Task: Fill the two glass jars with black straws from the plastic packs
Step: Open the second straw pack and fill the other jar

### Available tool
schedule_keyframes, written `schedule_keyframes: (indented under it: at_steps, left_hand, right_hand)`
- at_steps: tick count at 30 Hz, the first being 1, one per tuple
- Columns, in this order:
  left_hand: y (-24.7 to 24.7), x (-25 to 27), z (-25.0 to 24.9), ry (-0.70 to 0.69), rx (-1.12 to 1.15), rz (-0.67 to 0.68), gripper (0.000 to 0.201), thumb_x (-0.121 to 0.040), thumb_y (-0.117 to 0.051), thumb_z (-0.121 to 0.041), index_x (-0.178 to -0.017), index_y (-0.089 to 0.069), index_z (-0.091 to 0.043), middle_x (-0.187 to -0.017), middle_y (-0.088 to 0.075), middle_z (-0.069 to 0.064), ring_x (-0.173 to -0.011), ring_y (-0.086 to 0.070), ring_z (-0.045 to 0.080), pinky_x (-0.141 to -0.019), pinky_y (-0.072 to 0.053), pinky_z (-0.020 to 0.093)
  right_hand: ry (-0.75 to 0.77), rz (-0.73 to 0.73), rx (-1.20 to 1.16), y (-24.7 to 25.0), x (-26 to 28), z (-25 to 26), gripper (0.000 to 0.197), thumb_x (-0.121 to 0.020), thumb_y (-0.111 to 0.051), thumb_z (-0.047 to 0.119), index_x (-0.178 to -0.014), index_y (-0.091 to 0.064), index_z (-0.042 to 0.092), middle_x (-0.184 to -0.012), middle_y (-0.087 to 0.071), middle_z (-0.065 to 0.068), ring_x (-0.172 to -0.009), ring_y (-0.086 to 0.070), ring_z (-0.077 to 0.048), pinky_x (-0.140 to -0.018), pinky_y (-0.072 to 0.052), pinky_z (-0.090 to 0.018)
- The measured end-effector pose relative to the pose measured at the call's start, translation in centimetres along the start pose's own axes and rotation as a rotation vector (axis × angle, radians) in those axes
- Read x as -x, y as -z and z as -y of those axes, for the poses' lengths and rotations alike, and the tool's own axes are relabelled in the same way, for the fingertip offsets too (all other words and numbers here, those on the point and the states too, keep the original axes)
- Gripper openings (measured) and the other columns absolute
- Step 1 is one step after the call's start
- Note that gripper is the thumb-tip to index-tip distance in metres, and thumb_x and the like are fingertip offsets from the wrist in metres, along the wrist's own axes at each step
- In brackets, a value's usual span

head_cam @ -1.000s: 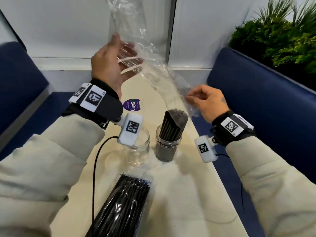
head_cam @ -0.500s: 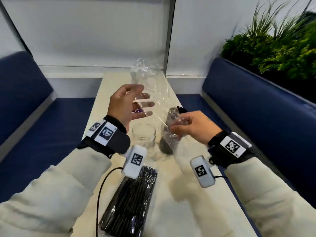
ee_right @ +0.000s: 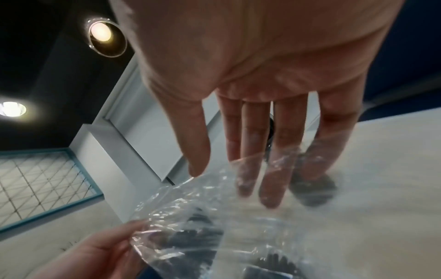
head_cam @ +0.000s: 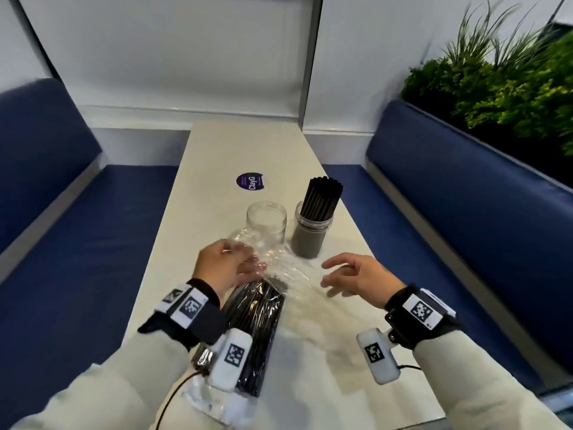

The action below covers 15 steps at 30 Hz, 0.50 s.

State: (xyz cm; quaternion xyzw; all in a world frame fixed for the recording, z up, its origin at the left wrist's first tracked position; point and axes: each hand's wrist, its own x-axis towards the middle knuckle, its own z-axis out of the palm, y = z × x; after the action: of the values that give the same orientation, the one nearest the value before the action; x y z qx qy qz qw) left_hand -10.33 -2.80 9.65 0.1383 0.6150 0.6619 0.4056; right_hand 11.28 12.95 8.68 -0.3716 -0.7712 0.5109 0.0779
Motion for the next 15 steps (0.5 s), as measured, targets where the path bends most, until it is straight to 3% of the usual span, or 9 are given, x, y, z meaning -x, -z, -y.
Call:
schedule_keyframes:
  at_steps: [4, 7, 9, 11, 13, 15]
  left_hand:
    - [-2.3, 0.1, 3.0, 0.046, 0.022, 0.016, 0.009, -0.09, -0.062, 0.002, -0.09, -0.055, -0.002, -0.077, -0.066, 0.02, -0.054, -0.07, 0.024, -0.047, -0.059, 0.03]
    - [-1.9, -0.8, 3.9, 0.084, -0.043, -0.023, 0.014, -0.086, -0.068, -0.001, -0.095, -0.058, -0.003, -0.085, -0.07, 0.023, -0.062, -0.073, 0.026, -0.053, -0.061, 0.034]
    - [-1.6, -0.9, 4.4, 0.097, -0.14, -0.032, 0.02, -0.083, -0.073, -0.002, -0.098, -0.06, -0.004, -0.095, -0.071, 0.024, -0.077, -0.074, 0.03, -0.059, -0.063, 0.037]
    - [-1.6, 0.1, 4.9, 0.087, -0.216, -0.053, 0.019, -0.083, -0.073, -0.002, -0.1, -0.063, -0.003, -0.1, -0.072, 0.023, -0.087, -0.073, 0.033, -0.062, -0.064, 0.033]
    - [-1.4, 1.7, 5.7, 0.084, -0.286, -0.05, 0.017, -0.085, -0.07, -0.004, -0.102, -0.064, -0.003, -0.099, -0.073, 0.021, -0.091, -0.073, 0.034, -0.065, -0.063, 0.031]
    - [-0.6, 3.7, 6.6, 0.054, -0.347, -0.045, 0.013, -0.086, -0.068, -0.004, -0.1, -0.066, -0.004, -0.096, -0.074, 0.02, -0.088, -0.073, 0.032, -0.066, -0.062, 0.03]
  right_hand:
    - [-0.026, 0.017, -0.002, -2.1, -0.5, -2.0, 0.008, -0.088, -0.068, 0.0, -0.087, -0.07, 0.008, -0.074, -0.075, -0.008, -0.052, -0.067, -0.012, -0.052, -0.051, -0.019]
    - [-0.097, -0.06, -0.049, -1.4, -0.5, -4.8, 0.01, -0.089, -0.066, -0.001, -0.084, -0.07, 0.007, -0.073, -0.074, -0.011, -0.048, -0.063, -0.015, -0.048, -0.051, -0.022]
    - [-0.176, -0.152, -0.043, -0.4, -0.7, -6.8, 0.011, -0.09, -0.064, 0.0, -0.084, -0.069, 0.008, -0.072, -0.073, -0.011, -0.047, -0.063, -0.014, -0.053, -0.056, -0.027]
    - [-0.264, -0.222, -0.03, -0.1, -1.1, -8.5, 0.007, -0.09, -0.066, 0.004, -0.085, -0.07, 0.009, -0.071, -0.073, -0.009, -0.051, -0.067, -0.016, -0.066, -0.063, -0.035]
    - [-0.303, -0.261, 0.049, -0.3, -1.3, -10.0, 0.004, -0.089, -0.069, 0.017, -0.09, -0.072, 0.014, -0.079, -0.076, -0.007, -0.068, -0.072, -0.022, -0.079, -0.062, -0.036]
    - [-0.287, -0.271, 0.154, -0.2, -1.7, -10.8, 0.022, -0.088, -0.07, 0.033, -0.104, -0.07, 0.02, -0.094, -0.074, -0.003, -0.089, -0.07, -0.023, -0.084, -0.055, -0.029]
